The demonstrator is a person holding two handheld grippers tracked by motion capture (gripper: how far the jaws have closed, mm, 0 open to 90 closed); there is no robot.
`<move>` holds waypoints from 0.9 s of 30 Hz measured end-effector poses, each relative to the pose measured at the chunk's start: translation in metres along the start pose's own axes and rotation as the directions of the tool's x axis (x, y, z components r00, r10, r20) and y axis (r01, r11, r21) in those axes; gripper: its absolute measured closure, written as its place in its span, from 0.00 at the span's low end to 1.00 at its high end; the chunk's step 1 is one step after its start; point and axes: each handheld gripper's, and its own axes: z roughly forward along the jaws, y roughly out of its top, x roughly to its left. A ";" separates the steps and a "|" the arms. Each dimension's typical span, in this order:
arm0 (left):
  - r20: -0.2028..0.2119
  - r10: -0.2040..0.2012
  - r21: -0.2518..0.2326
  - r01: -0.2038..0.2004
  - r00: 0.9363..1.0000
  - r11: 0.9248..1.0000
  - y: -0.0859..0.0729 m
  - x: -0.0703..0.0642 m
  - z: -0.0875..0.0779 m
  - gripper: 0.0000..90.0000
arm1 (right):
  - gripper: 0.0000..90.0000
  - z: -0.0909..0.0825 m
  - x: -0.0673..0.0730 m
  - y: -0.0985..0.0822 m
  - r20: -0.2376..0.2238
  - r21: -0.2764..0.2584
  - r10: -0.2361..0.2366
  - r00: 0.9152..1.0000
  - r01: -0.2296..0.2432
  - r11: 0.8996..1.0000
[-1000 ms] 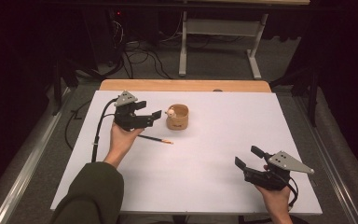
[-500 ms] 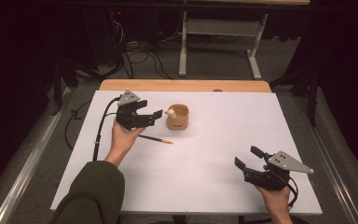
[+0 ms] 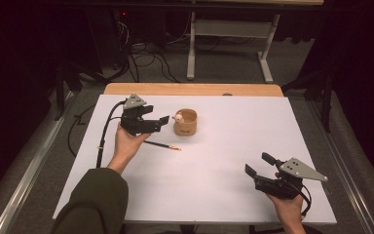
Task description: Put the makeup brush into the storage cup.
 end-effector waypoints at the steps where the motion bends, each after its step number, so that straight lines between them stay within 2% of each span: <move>1: 0.001 0.000 0.000 0.000 1.000 1.000 0.001 0.000 0.000 0.26 | 0.29 0.000 0.000 0.000 -0.001 -0.001 0.001 1.000 -0.001 1.000; 6: 0.003 0.007 0.013 -0.007 1.000 1.000 0.003 0.000 0.000 0.26 | 0.29 0.000 0.000 0.000 -0.001 -0.002 0.000 1.000 0.000 1.000; 14: 0.010 0.031 0.059 -0.031 0.999 0.998 0.005 -0.001 0.001 0.26 | 0.29 0.000 0.000 0.000 0.003 -0.001 0.001 1.000 -0.001 1.000; 20: 0.014 0.050 0.096 -0.051 0.999 0.994 0.008 -0.002 0.002 0.26 | 0.27 -0.001 -0.001 0.000 0.009 -0.001 -0.004 1.000 0.004 1.000; 21: 0.017 0.058 0.113 -0.059 0.998 0.992 0.009 -0.002 0.002 0.26 | 0.27 -0.001 -0.001 0.000 0.010 0.002 0.004 1.000 -0.004 1.000; 27: 0.023 0.083 0.144 -0.085 0.996 0.986 0.013 -0.004 0.003 0.26 | 0.27 0.000 -0.001 0.000 0.006 0.004 0.000 1.000 0.000 1.000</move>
